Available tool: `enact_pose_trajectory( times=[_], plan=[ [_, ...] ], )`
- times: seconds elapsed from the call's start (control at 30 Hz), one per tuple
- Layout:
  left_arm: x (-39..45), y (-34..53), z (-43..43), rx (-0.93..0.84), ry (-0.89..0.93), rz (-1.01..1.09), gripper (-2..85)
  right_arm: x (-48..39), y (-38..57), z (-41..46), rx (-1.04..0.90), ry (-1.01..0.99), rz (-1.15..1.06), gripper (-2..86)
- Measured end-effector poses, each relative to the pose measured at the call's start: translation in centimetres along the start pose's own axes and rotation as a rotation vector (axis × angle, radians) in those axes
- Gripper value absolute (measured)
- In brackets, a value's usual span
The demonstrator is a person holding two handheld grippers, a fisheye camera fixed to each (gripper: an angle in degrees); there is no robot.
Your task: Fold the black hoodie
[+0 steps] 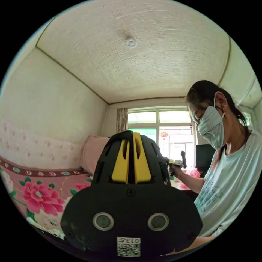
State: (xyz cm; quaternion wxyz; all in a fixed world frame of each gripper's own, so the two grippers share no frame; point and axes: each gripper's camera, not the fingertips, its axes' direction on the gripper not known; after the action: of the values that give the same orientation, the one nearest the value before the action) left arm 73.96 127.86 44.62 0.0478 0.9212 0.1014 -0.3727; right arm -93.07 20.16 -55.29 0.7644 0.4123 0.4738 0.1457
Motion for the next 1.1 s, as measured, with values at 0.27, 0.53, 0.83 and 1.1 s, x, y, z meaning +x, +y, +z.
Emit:
enact_pose_trajectory(
  times=[0.27,0.53,0.83,1.1],
  plan=[
    [15.7,-5.5,-4.2,0.105,-0.082,0.367,0.6,-0.9,-10.7,-21.0,0.38,0.226,-0.106,3.8],
    [24.7,-6.9,-2.8,0.045,-0.067,0.403,0.6,1.3,-14.3,-29.9,0.474,0.262,-0.149,3.8],
    [24.9,-3.3,6.9,-0.126,-0.129,0.296,0.8,7.8,-16.9,-22.3,0.274,0.081,-0.148,3.8],
    [28.9,-5.4,10.8,0.002,-0.269,0.488,0.6,11.3,-23.1,-17.4,0.403,0.074,-0.134,3.8]
  ],
)
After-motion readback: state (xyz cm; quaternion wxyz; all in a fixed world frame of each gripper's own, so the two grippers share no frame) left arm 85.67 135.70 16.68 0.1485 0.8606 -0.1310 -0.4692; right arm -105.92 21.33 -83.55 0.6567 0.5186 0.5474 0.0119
